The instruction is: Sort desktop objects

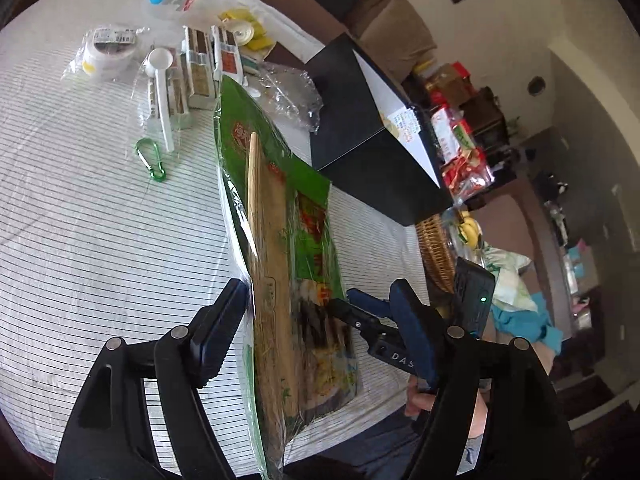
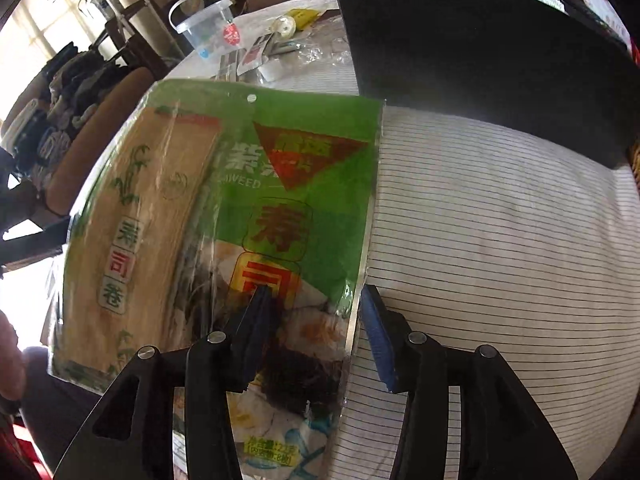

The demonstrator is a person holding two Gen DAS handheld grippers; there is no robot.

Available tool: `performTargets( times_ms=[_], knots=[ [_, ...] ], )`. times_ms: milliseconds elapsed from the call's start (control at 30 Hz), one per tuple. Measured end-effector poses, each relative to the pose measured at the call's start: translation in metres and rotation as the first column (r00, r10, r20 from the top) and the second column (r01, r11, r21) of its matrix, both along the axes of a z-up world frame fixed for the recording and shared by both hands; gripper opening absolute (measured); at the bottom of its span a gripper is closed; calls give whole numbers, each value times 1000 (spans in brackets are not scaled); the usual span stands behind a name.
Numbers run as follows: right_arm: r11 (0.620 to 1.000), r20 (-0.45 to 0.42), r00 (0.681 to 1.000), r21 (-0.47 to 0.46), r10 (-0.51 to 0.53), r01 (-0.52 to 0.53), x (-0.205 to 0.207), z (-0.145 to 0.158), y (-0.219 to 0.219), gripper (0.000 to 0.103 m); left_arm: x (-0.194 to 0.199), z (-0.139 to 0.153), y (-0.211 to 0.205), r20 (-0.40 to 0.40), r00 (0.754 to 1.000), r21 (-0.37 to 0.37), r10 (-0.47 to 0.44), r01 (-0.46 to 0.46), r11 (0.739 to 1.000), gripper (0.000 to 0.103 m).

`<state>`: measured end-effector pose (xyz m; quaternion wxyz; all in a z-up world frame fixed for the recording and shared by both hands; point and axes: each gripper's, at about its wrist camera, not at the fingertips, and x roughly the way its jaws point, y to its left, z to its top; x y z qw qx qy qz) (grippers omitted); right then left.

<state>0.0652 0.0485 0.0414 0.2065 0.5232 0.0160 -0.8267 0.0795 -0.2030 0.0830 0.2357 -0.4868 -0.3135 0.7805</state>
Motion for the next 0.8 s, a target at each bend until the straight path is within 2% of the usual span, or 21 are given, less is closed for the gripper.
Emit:
performTargets(
  times_ms=[33,67,133,233,300,367,467,533,633,700,733,767,800],
  knots=[
    [999,-23,1000,33,1,0,3,4,-1,58,-3,0,3,5,1000,1,-6,6,1000,71],
    [998,-55,998,69,4,0,8,9,-2,70,-4,-2,5,11,1000,5,-11,11,1000,71],
    [992,-123,992,129,17,-1,22,19,-4,82,-7,-7,11,27,999,29,-21,21,999,71],
    [982,-183,982,188,56,-21,46,28,-9,83,-8,-15,20,44,999,59,-31,29,998,71],
    [989,-202,975,134,92,-66,66,36,-10,83,-8,-21,28,55,998,82,-40,35,996,71],
    [993,-215,969,38,120,-115,89,42,-11,83,-8,-23,36,63,997,101,-53,46,994,71],
    [982,-238,958,-52,163,-180,118,44,-19,83,-10,-23,49,61,996,112,-72,65,992,71],
    [981,-247,953,-39,176,-191,127,39,-29,83,-12,-22,55,59,995,115,-81,74,991,71],
    [985,-215,961,48,174,-168,125,20,-39,83,-14,-20,64,57,994,126,-97,89,988,71],
    [985,-205,965,88,163,-148,121,9,-41,74,-13,-18,70,54,992,126,-110,103,987,71],
    [985,-206,965,100,161,-143,119,6,-40,53,-12,-17,73,53,992,119,-115,108,987,71],
    [985,-213,964,100,157,-138,118,5,-38,42,-12,-16,75,47,992,118,-120,114,986,71],
    [988,-222,964,90,145,-128,116,7,-36,38,-12,-16,75,42,991,130,-127,120,984,71]
  ],
)
